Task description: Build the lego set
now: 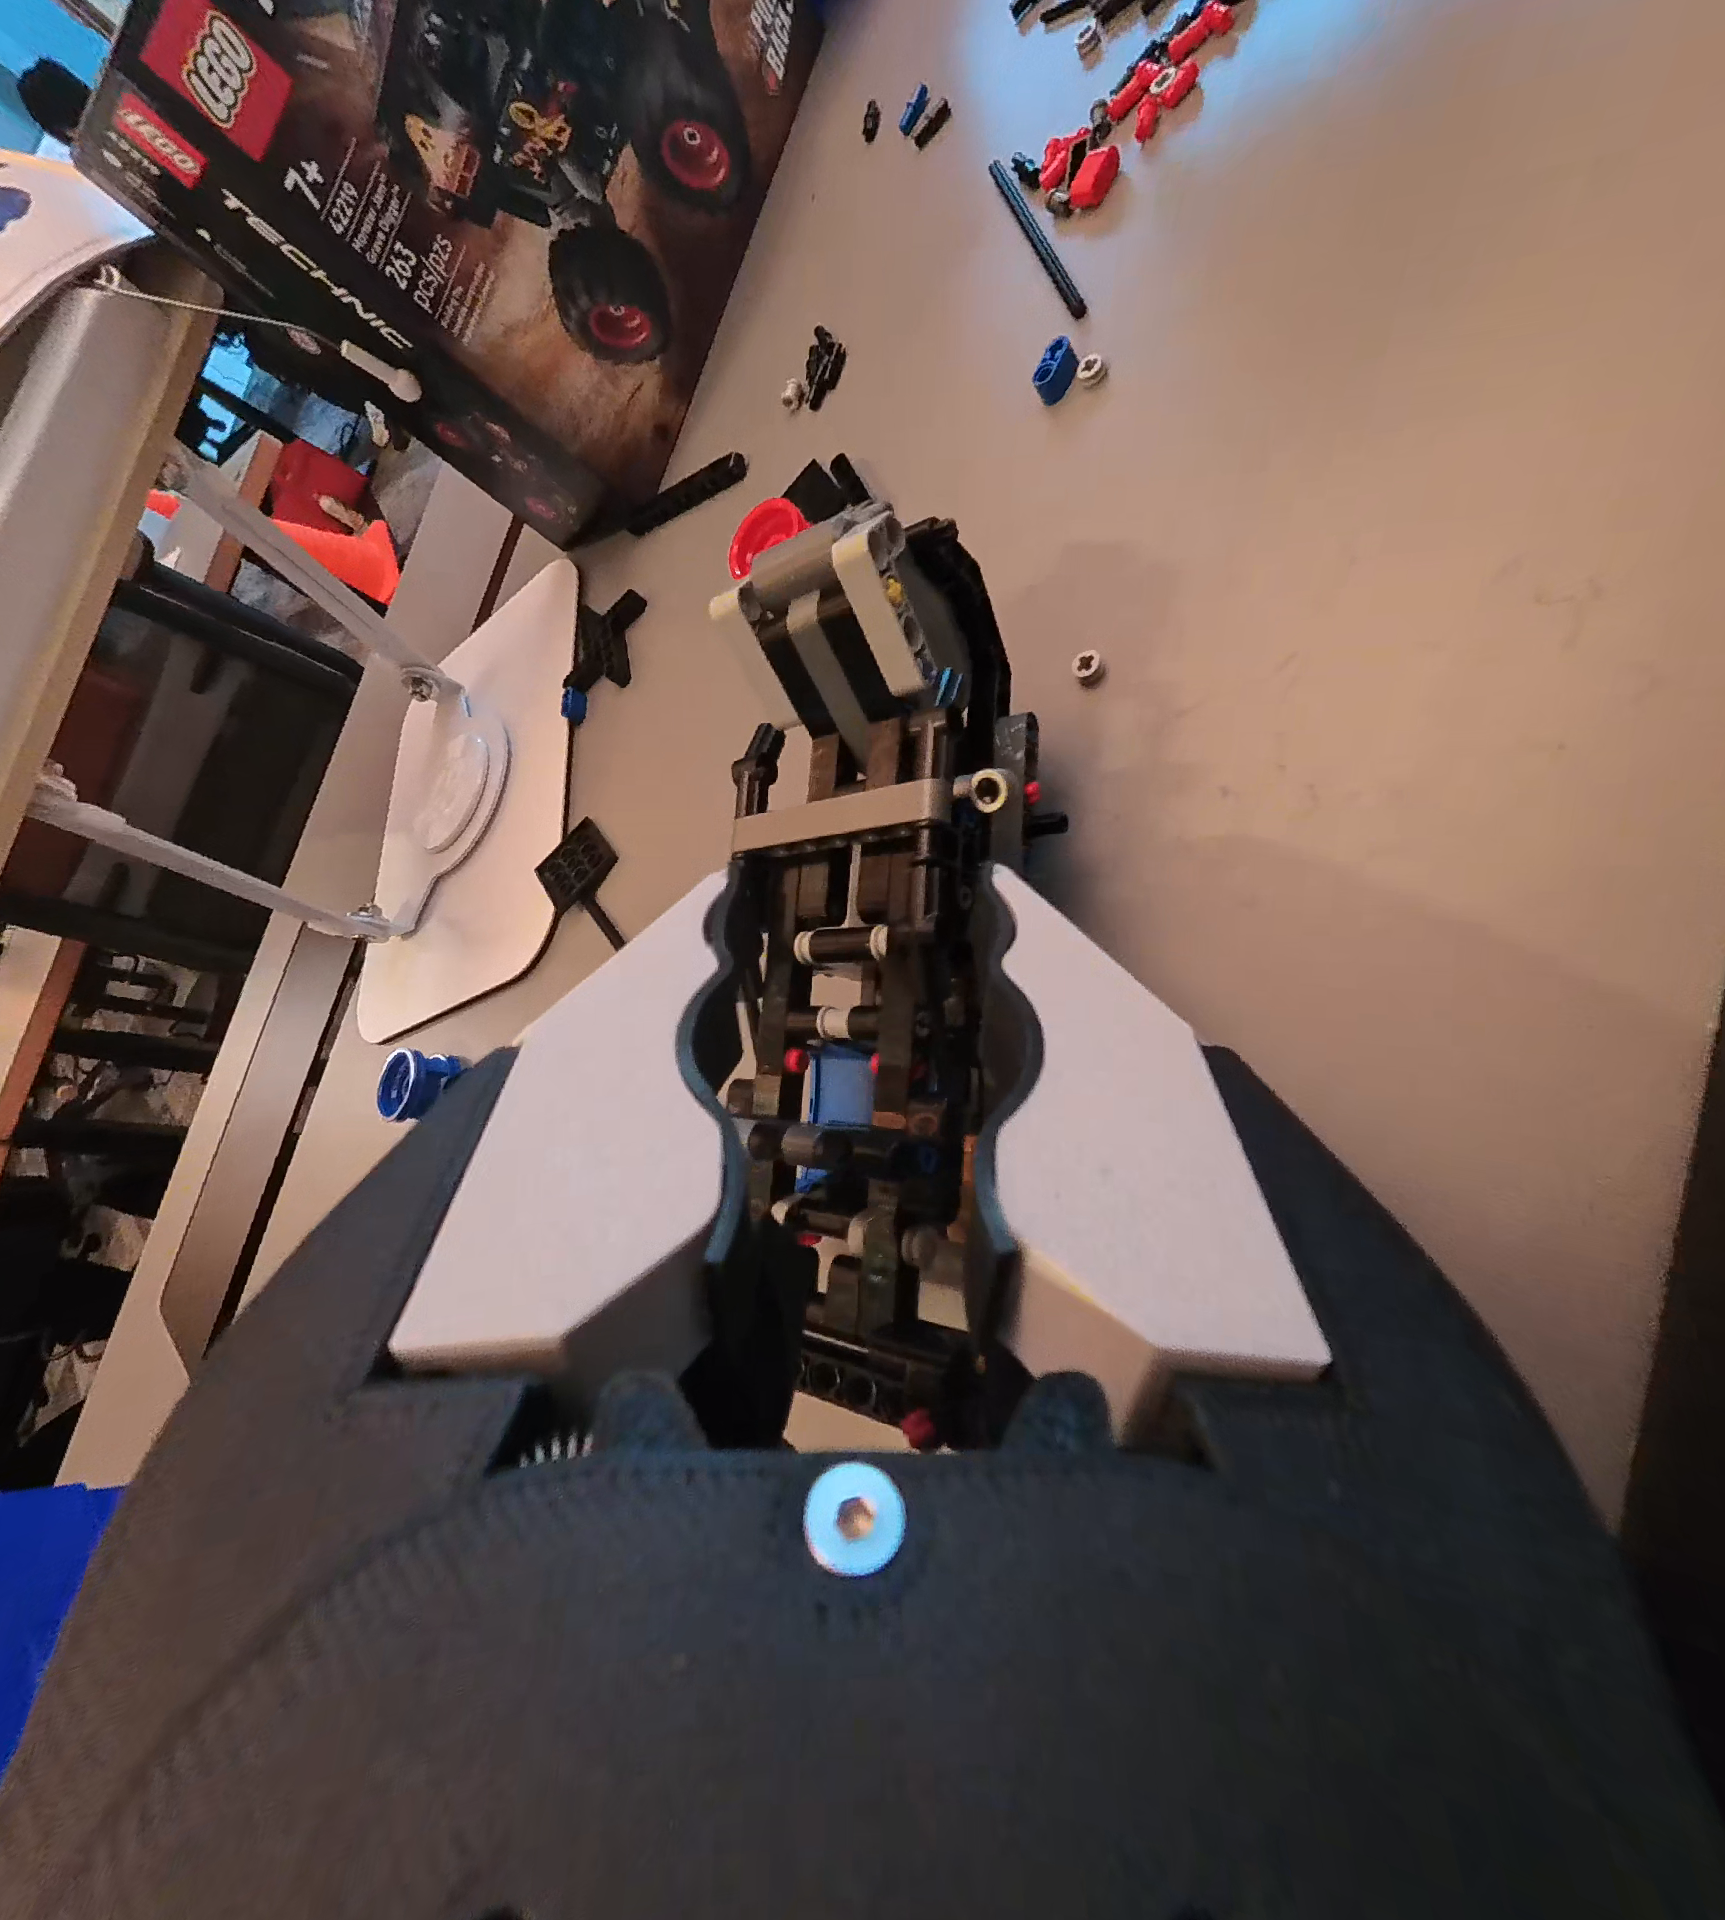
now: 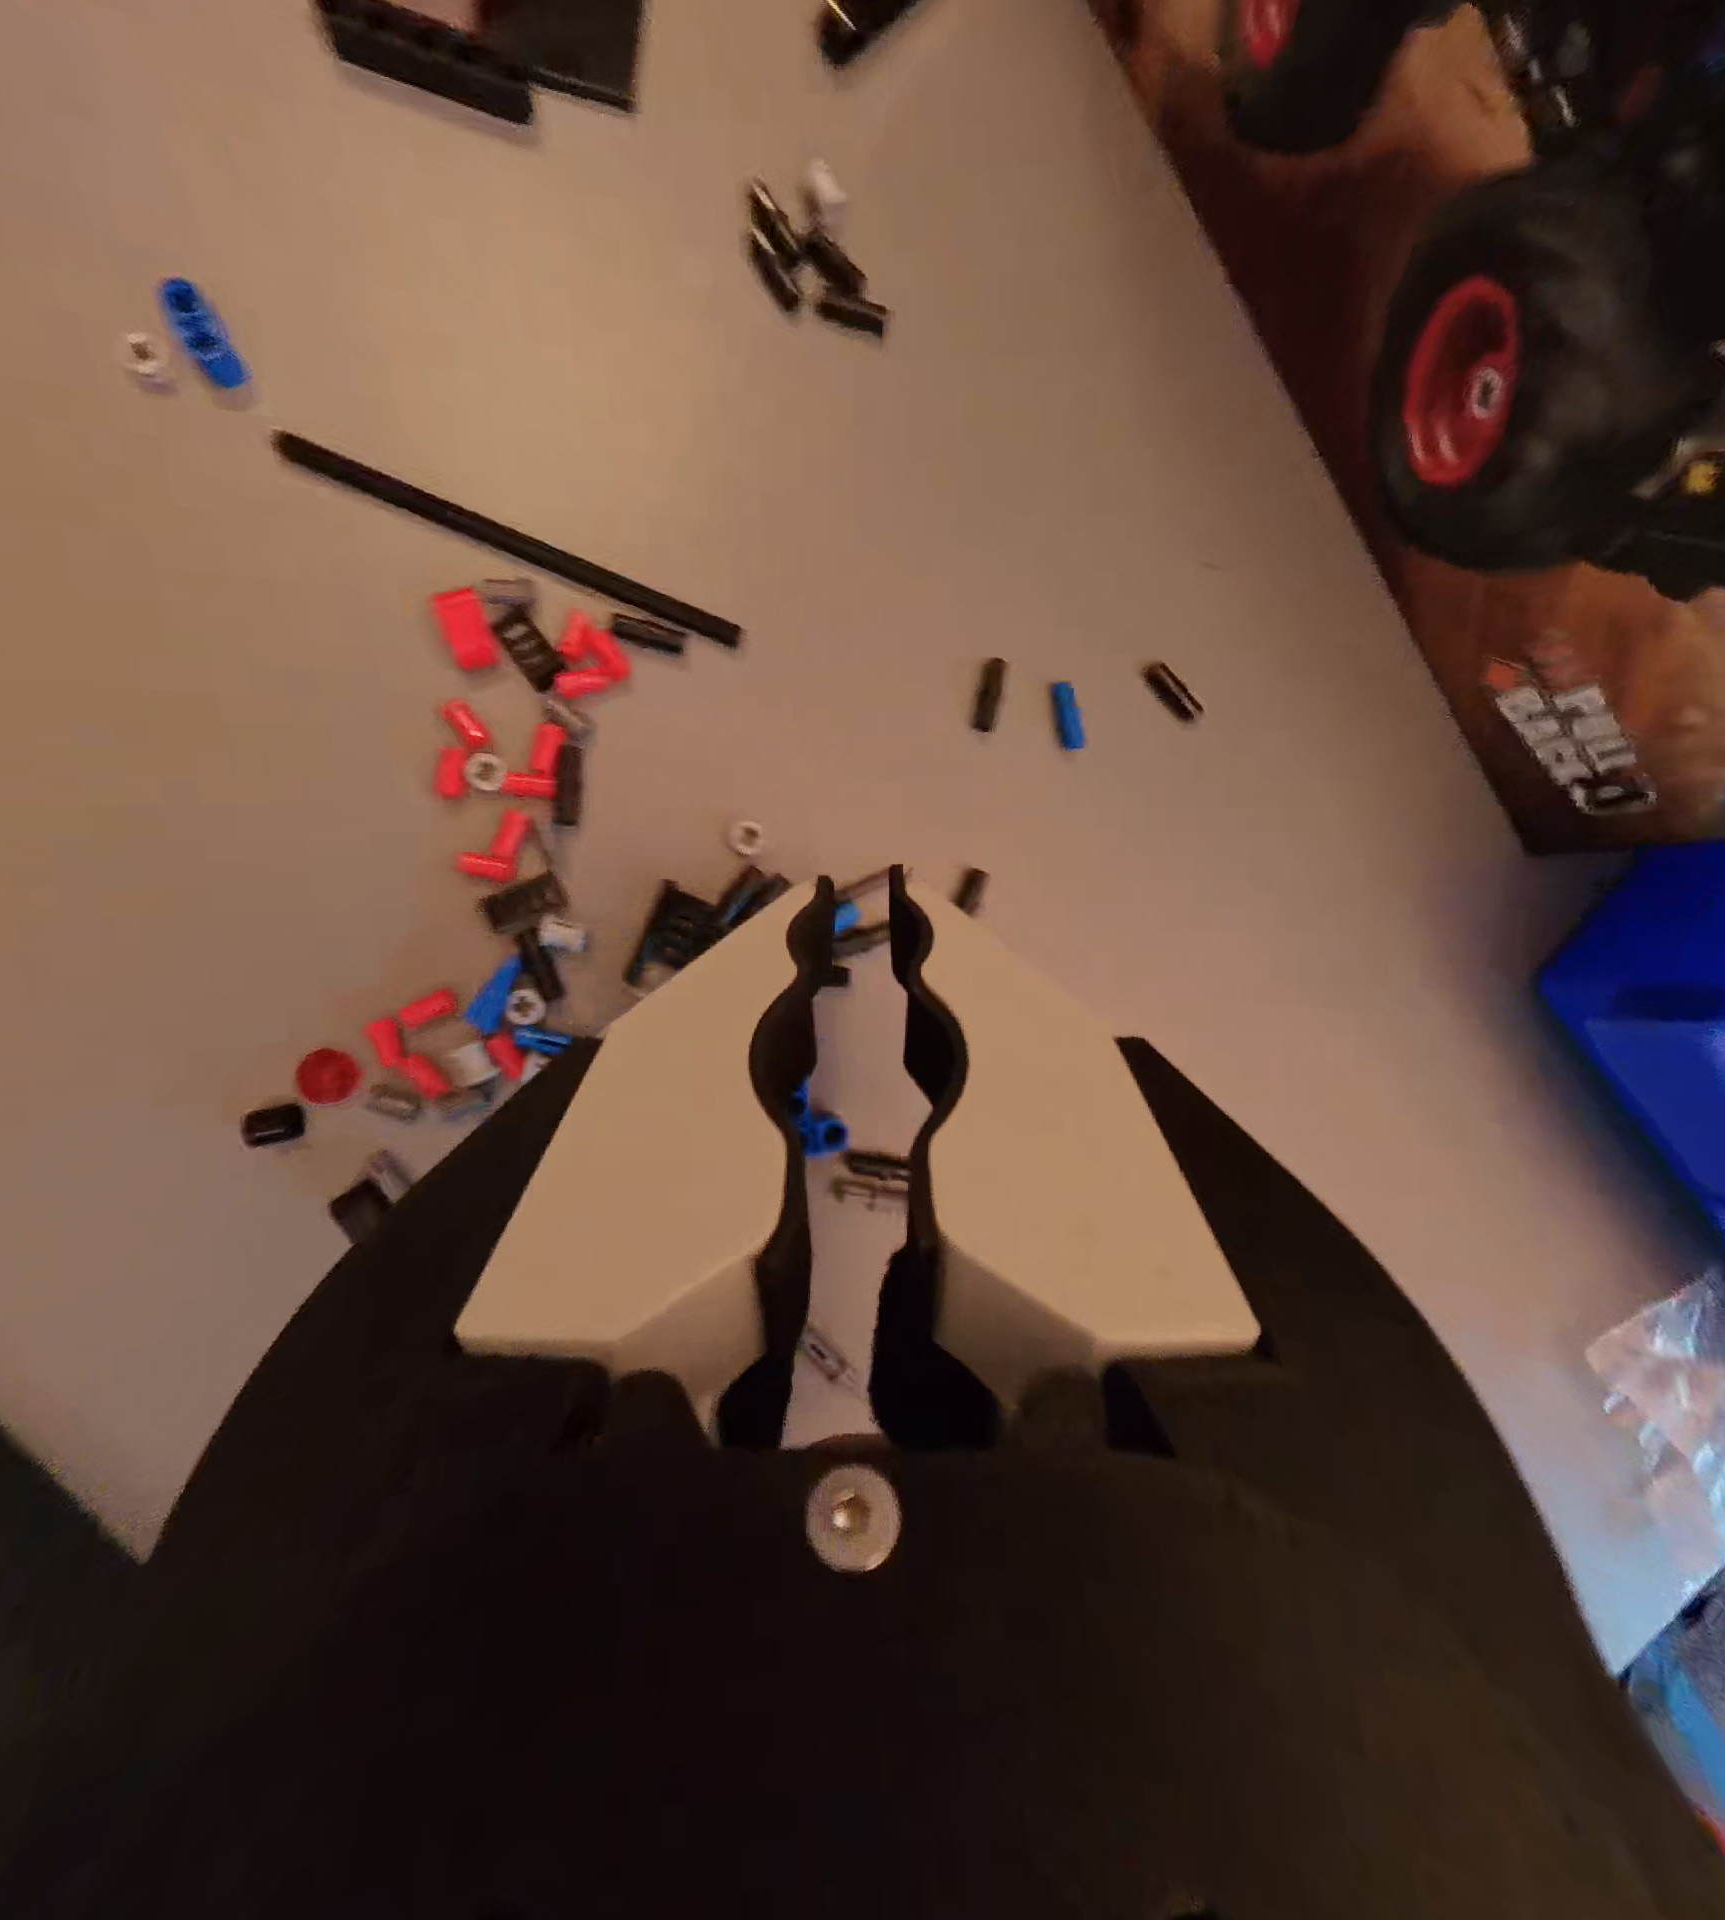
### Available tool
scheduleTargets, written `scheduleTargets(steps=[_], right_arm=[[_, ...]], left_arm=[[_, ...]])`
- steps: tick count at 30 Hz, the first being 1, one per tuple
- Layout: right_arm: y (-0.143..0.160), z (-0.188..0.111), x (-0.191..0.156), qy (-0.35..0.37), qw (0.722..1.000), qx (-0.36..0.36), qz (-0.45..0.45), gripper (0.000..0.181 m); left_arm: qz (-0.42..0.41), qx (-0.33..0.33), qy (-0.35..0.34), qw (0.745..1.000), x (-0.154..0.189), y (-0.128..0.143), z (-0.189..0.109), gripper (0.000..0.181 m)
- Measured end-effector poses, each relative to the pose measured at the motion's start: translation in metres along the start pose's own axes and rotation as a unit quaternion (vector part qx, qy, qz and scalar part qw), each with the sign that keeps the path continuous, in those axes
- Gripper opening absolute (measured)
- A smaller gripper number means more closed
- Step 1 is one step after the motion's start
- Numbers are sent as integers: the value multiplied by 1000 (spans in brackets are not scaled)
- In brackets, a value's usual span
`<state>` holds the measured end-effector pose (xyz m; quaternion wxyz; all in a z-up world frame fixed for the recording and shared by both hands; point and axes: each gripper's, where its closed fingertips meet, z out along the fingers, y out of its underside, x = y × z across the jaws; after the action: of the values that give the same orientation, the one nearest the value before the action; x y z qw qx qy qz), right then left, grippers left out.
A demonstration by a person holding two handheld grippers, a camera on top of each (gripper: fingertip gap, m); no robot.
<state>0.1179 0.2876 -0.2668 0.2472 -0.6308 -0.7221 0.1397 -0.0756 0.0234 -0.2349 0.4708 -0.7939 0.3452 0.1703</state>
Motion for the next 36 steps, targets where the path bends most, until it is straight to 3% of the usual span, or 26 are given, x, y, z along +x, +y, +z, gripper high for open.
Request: scheduleTargets(steps=[6,14,29,36], right_arm=[[21,17,11,-32,996,-50,67,15],[6,25,5,-79,989,-24,121,16],[-26,45,-17,-112,992,-16,57,26],[-32,51,-17,-99,994,-17,30,20]], left_arm=[[-6,3,0,1000,-1,0,0,42],[-7,3,0,1000,-1,0,0,43],[-11,6,2,1000,-1,0,0,43],[-10,7,2,1000,-1,0,0,44]])
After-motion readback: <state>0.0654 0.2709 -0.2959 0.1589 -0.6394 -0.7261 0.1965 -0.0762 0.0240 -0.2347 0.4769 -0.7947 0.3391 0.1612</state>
